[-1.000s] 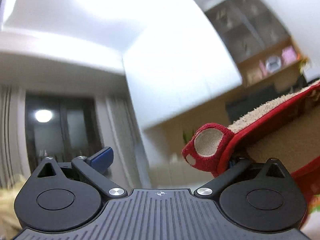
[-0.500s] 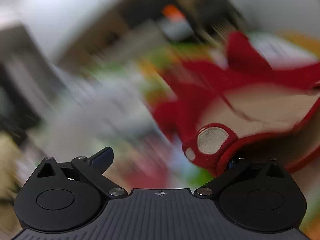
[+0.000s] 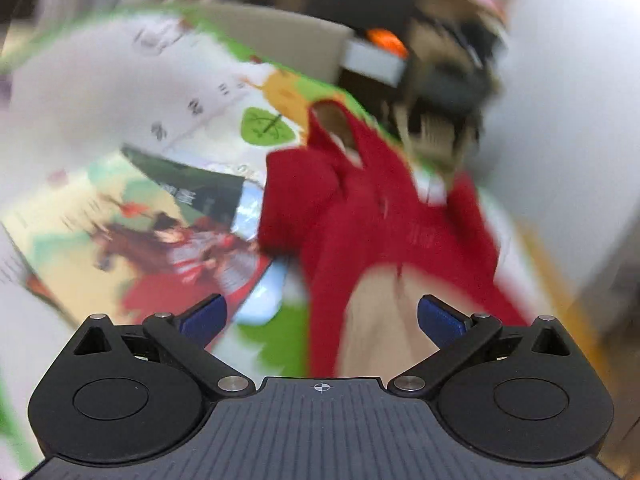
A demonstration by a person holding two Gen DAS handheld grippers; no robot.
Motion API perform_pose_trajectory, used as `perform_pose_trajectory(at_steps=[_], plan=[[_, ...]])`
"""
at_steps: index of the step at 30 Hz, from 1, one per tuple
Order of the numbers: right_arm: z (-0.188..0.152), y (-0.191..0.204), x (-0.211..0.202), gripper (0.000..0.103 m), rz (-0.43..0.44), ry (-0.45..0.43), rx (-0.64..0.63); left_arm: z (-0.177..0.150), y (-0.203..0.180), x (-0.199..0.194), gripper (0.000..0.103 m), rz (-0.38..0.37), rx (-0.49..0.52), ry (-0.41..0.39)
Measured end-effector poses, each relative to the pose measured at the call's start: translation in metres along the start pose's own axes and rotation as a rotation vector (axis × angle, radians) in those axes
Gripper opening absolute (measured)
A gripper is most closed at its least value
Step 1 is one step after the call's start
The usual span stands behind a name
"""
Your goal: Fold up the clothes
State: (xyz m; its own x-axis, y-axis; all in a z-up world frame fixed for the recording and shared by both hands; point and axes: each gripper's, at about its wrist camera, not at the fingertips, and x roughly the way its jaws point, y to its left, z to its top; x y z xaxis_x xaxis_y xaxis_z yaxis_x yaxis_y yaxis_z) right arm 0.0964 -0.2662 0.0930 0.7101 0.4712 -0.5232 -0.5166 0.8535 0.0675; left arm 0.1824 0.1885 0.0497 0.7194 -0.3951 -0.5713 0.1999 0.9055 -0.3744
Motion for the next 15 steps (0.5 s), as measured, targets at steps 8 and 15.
perform_pose_trajectory(at_steps=[8, 15], plan=[[0.031, -0.054, 0.187, 0.103, 0.120, 0.154, 0.326, 0.006, -0.043, 0.101, 0.103, -0.186, -0.064, 0.110], [-0.002, -0.053, 0.236, 0.103, 0.078, 0.202, 0.364, -0.001, -0.028, 0.111, 0.103, -0.214, -0.009, 0.169]])
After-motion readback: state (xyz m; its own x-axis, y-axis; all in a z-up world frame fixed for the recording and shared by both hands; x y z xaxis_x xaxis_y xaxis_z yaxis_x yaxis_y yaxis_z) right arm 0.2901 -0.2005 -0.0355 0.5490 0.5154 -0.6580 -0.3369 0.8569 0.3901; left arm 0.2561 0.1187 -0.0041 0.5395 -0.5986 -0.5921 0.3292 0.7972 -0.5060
